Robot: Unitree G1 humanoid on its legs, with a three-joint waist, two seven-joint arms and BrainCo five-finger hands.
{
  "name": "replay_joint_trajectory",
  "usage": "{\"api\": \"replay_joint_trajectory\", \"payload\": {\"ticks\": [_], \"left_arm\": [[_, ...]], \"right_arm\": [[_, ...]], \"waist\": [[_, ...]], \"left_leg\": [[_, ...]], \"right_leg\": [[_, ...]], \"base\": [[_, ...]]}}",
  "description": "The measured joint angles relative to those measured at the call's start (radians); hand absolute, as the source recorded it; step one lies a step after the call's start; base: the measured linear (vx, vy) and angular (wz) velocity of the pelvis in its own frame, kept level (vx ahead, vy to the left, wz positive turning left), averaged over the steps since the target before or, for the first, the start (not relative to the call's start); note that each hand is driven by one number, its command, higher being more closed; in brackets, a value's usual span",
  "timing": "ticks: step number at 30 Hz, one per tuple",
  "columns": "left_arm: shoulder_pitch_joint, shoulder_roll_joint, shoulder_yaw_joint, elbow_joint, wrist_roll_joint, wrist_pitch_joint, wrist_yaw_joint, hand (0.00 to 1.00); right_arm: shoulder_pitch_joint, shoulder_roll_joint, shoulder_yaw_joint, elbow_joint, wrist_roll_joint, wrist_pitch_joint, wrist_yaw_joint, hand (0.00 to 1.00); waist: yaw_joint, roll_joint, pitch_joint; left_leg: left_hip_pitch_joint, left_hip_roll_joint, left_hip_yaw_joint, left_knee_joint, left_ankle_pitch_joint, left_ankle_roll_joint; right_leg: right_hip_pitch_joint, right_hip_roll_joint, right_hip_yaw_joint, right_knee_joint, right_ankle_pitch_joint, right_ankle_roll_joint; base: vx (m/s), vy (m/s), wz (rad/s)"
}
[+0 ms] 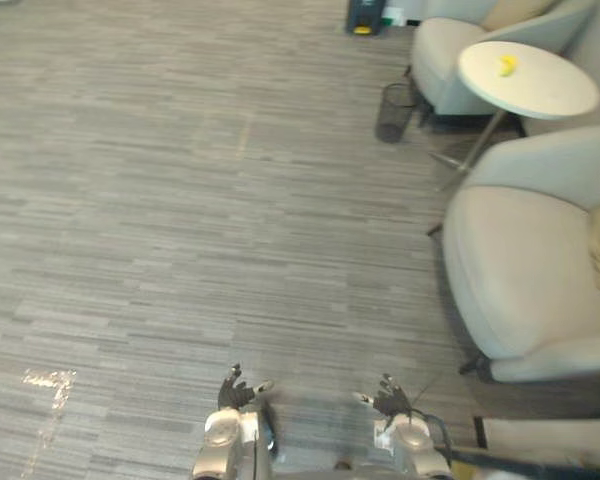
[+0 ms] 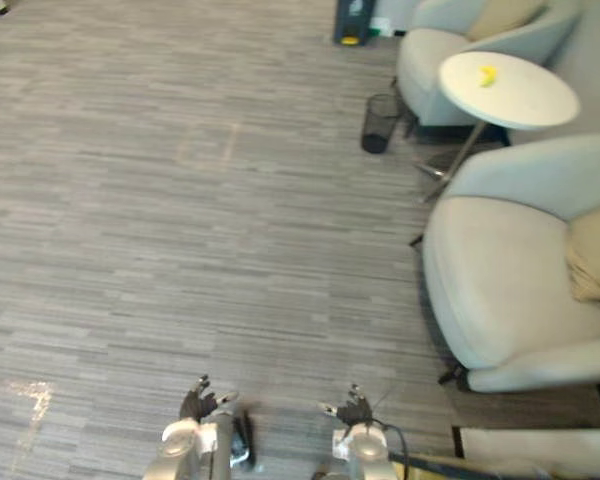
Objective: Organize the slippers on the shoe rack
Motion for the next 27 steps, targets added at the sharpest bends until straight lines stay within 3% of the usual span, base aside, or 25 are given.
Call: {"api": "replay_joint_trajectory", "payload": {"ticks": [2, 3, 4, 5, 6, 8, 9, 11, 13, 14, 15, 16, 17, 19, 20, 21, 22, 23, 24, 27], "left_arm": [[0.008, 0.005, -0.001, 0.001, 0.000, 0.001, 0.000, 0.00], [0.015, 0.008, -0.002, 0.001, 0.000, 0.001, 0.000, 0.00], [0.020, 0.010, -0.004, 0.001, 0.000, 0.001, -0.001, 0.00], [0.022, 0.012, -0.004, 0.001, 0.000, 0.001, 0.000, 0.00], [0.023, 0.010, -0.004, 0.001, 0.000, 0.002, 0.000, 0.00], [0.026, 0.007, -0.007, 0.002, 0.000, 0.004, 0.000, 0.00], [0.024, 0.006, -0.017, 0.003, 0.000, 0.005, 0.000, 0.00], [0.020, -0.001, -0.021, 0.005, 0.000, 0.005, 0.000, 0.00], [0.005, -0.012, -0.021, 0.022, 0.000, 0.004, -0.001, 0.00], [-0.007, -0.013, -0.021, 0.033, 0.000, 0.002, -0.001, 0.00], [-0.011, -0.016, -0.020, 0.052, 0.001, 0.002, -0.001, 0.00], [-0.012, -0.019, -0.019, 0.060, 0.001, 0.002, -0.001, 0.00], [-0.010, -0.024, -0.019, 0.068, 0.001, 0.001, -0.001, 0.00], [-0.009, -0.027, -0.020, 0.067, 0.002, 0.002, -0.001, 0.00], [-0.006, -0.028, -0.010, 0.067, 0.002, 0.003, -0.001, 0.00], [-0.002, -0.029, 0.000, 0.063, 0.001, 0.003, -0.001, 0.00], [0.014, -0.027, 0.009, 0.043, 0.001, 0.003, -0.001, 0.00], [0.018, -0.025, 0.021, 0.014, 0.001, 0.003, -0.001, 0.00], [0.019, -0.023, 0.023, 0.002, 0.001, 0.004, -0.001, 0.00], [0.044, -0.023, 0.022, -0.049, 0.001, 0.002, -0.002, 0.00]], "right_arm": [[-0.011, 0.004, -0.006, 0.018, -0.009, 0.004, 0.003, 0.00], [-0.004, 0.010, -0.013, 0.018, -0.010, 0.003, 0.009, 0.00], [0.006, 0.015, -0.019, 0.017, -0.010, 0.003, 0.015, 0.00], [0.015, 0.014, -0.021, 0.014, -0.010, 0.003, 0.022, 0.00], [0.037, 0.015, -0.020, 0.008, -0.010, 0.002, 0.025, 0.00], [0.052, 0.015, -0.020, -0.005, -0.008, 0.002, 0.026, 0.00], [0.052, 0.015, -0.021, -0.036, -0.009, -0.007, 0.026, 0.00], [0.054, 0.014, -0.024, -0.049, -0.009, -0.009, 0.026, 0.00], [0.051, 0.014, -0.040, -0.053, -0.007, -0.016, 0.025, 0.00], [0.046, 0.014, -0.043, -0.049, -0.008, -0.017, 0.025, 0.00], [0.032, 0.011, -0.045, -0.036, -0.008, -0.016, 0.025, 0.00], [0.026, 0.013, -0.045, -0.030, -0.008, -0.015, 0.025, 0.00], [0.014, 0.010, -0.050, -0.022, -0.008, -0.014, 0.024, 0.00], [0.010, 0.014, -0.056, -0.024, -0.009, -0.008, 0.024, 0.00], [0.012, 0.014, -0.046, -0.026, -0.008, -0.007, 0.024, 0.00], [0.018, 0.012, -0.026, -0.026, -0.008, -0.004, 0.023, 0.00], [0.023, 0.013, -0.001, -0.030, -0.007, -0.003, 0.023, 0.00], [0.022, 0.021, 0.015, -0.029, -0.006, -0.001, 0.021, 0.00], [0.024, 0.025, 0.022, -0.025, -0.004, 0.002, 0.020, 0.00], [0.030, 0.025, 0.045, -0.030, 0.002, 0.007, 0.019, 0.00]], "waist": [[0.011, -0.002, 0.001], [0.017, 0.001, 0.002], [0.016, 0.002, 0.004], [0.016, 0.004, 0.007], [0.009, 0.006, 0.008], [-0.007, 0.005, 0.006], [-0.016, 0.005, 0.006], [-0.019, 0.006, 0.007], [-0.031, 0.005, 0.005], [-0.038, 0.002, 0.006], [-0.057, 0.010, 0.001], [-0.063, 0.017, -0.008], [-0.055, 0.045, -0.015], [-0.063, 0.068, -0.009], [-0.068, 0.080, -0.003], [-0.064, 0.090, 0.003], [-0.055, 0.093, 0.006], [-0.044, 0.094, 0.012], [-0.031, 0.089, 0.014], [-0.005, 0.065, 0.023]], "left_leg": [[0.052, -0.059, -0.029, -0.007, -0.042, 0.020], [0.099, -0.081, -0.053, -0.014, -0.067, 0.023], [0.152, -0.101, -0.084, -0.025, -0.093, 0.026], [0.199, -0.114, -0.114, -0.028, -0.116, 0.024], [0.284, -0.138, -0.167, -0.066, -0.138, 0.029], [0.345, -0.146, -0.206, -0.108, -0.146, 0.033], [0.401, -0.149, -0.243, -0.154, -0.162, 0.035], [0.449, -0.148, -0.271, -0.174, -0.179, 0.034], [0.503, -0.148, -0.319, -0.200, -0.206, 0.028], [0.528, -0.152, -0.354, -0.216, -0.221, 0.022], [0.571, -0.141, -0.400, -0.239, -0.241, 0.007], [0.586, -0.124, -0.426, -0.244, -0.246, 0.001], [0.592, -0.096, -0.436, -0.232, -0.242, -0.008], [0.550, -0.086, -0.425, -0.070, -0.225, -0.036], [0.493, -0.078, -0.414, 0.129, -0.202, -0.068], [0.422, -0.060, -0.396, 0.327, -0.130, -0.129], [0.330, -0.024, -0.363, 0.547, -0.060, -0.161], [0.234, 0.022, -0.309, 0.715, -0.086, -0.133], [0.180, 0.039, -0.282, 0.762, -0.109, -0.117], [0.015, 0.077, -0.205, 0.651, -0.182, -0.083]], "right_leg": [[-0.006, -0.050, 0.006, 0.148, 0.002, 0.008], [-0.025, -0.075, 0.011, 0.293, 0.019, 0.041], [-0.081, -0.102, 0.036, 0.490, 0.078, 0.066], [-0.146, -0.108, 0.077, 0.680, 0.077, 0.048], [-0.271, -0.068, 0.151, 0.892, 0.036, 0.042], [-0.361, -0.037, 0.156, 0.925, -0.003, 0.040], [-0.472, -0.006, 0.136, 0.845, -0.031, 0.032], [-0.539, 0.015, 0.117, 0.728, -0.028, 0.027], [-0.576, 0.047, 0.123, 0.439, 0.034, 0.004], [-0.580, 0.055, 0.130, 0.289, 0.093, -0.001], [-0.568, 0.074, 0.151, 0.235, 0.223, -0.044], [-0.559, 0.088, 0.157, 0.235, 0.257, -0.081], [-0.557, 0.097, 0.129, 0.267, 0.222, -0.099], [-0.518, 0.107, 0.095, 0.307, 0.142, -0.112], [-0.460, 0.119, 0.084, 0.289, 0.111, -0.115], [-0.396, 0.133, 0.084, 0.264, 0.091, -0.125], [-0.325, 0.151, 0.091, 0.226, 0.066, -0.134], [-0.257, 0.166, 0.104, 0.192, 0.041, -0.143], [-0.217, 0.167, 0.113, 0.171, 0.029, -0.142], [-0.069, 0.144, 0.148, 0.060, 0.001, -0.116]], "base": [[0.41, 0.250, 0.73], [0.42, 0.248, 0.73], [0.43, 0.219, 0.79], [0.59, 0.229, 1.03], [0.42, 0.134, 0.88], [0.40, 0.042, 0.88], [0.39, 0.014, 0.75], [0.44, -0.033, 0.54], [0.51, -0.066, 0.72], [0.49, -0.117, 0.96], [0.78, -0.208, 0.97], [0.70, -0.196, 0.73], [0.85, -0.223, 0.47], [0.75, -0.173, 0.36], [0.51, -0.107, 0.17], [0.61, -0.084, 0.02], [0.57, -0.045, -0.16], [0.55, -0.027, -0.19], [0.53, -0.031, -0.22], [0.57, 0.026, -0.24]]}}
